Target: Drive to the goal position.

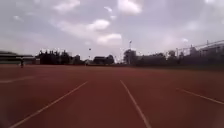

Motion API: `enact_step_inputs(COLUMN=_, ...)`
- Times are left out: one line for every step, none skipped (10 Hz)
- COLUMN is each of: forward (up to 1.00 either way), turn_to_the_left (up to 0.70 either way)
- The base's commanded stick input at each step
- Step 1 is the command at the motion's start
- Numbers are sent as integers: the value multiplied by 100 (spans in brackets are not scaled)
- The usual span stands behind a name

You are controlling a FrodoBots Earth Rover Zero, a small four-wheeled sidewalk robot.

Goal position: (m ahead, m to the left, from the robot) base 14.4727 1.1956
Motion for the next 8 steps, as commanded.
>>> enact_step_inputs(forward=45, turn_to_the_left=0)
enact_step_inputs(forward=45, turn_to_the_left=0)
enact_step_inputs(forward=45, turn_to_the_left=0)
enact_step_inputs(forward=45, turn_to_the_left=0)
enact_step_inputs(forward=45, turn_to_the_left=0)
enact_step_inputs(forward=45, turn_to_the_left=0)
enact_step_inputs(forward=45, turn_to_the_left=0)
enact_step_inputs(forward=45, turn_to_the_left=0)
